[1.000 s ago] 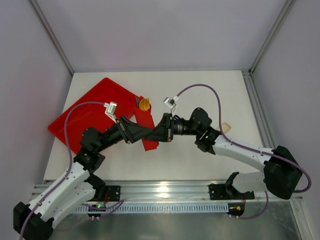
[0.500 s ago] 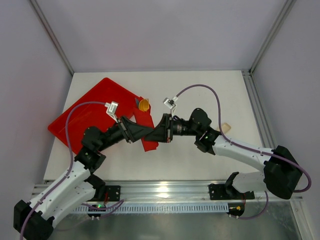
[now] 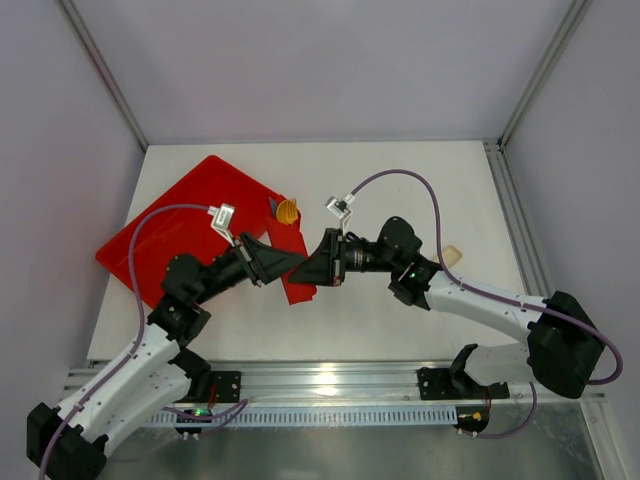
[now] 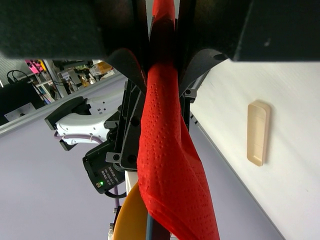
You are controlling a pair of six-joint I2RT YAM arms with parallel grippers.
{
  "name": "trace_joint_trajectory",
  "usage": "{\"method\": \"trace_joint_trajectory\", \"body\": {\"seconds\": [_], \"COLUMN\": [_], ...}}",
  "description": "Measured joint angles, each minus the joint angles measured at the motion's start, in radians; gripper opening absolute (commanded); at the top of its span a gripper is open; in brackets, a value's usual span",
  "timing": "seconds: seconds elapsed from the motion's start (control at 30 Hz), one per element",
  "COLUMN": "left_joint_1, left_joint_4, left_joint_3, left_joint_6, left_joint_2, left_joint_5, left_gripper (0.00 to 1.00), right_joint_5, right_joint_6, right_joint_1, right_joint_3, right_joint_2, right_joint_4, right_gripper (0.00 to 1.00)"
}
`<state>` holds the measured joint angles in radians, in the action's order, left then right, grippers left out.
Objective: Place the utensils on the paper napkin and roll it up
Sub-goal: Adjust the utensils.
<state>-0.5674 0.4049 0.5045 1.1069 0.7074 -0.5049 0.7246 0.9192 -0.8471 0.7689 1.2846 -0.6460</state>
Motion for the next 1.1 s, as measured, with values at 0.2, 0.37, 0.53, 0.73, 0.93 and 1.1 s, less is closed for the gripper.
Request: {"method": "trace_joint_trajectory", "body": {"seconds": [0.2,0.37,0.53,0.73,0.93,1.1], "left_joint_1": [0.000,-0.001,-0.001,0.000,0.060,0.166], "left_joint_4": [0.000,-0.039,-0.198,-0.483,-0.772,-0.954], "left_joint_3": [0.000,0.013,0.064,0.219,0.390,0.473], "left_joint_6": [-0.005,-0.035,-0.098,-0.261,-0.465,-0.643], "left_joint_2": [0.000,-0.001,-0.002,0.013,0.044,0.124], "left_joint_5": [-0.002,-0.001,0.024,0.071,0.129,0.163], "left_gripper": [0.00,0.00,0.00,0.00,0.00,0.00], "right_joint_5": [0.000,-0.008,-0.017,-0.080,-0.240,-0.310], "right_joint_6": [0.000,-0.010,-0.078,-0.207,-0.345,-0.427], "right_joint_1": [0.000,-0.002,-0.009,-0.011,0.002,0.016], "right_joint_3": [0.000,0.002,0.029,0.080,0.105,0.107], "right_joint_2": [0.000,0.000,-0.007,-0.076,-0.238,-0.338], "right_joint_4": [0.005,0.033,0.125,0.357,0.651,0.829], "right_gripper": [0.04,0.24,0.57,0.79,0.84,0.84]}}
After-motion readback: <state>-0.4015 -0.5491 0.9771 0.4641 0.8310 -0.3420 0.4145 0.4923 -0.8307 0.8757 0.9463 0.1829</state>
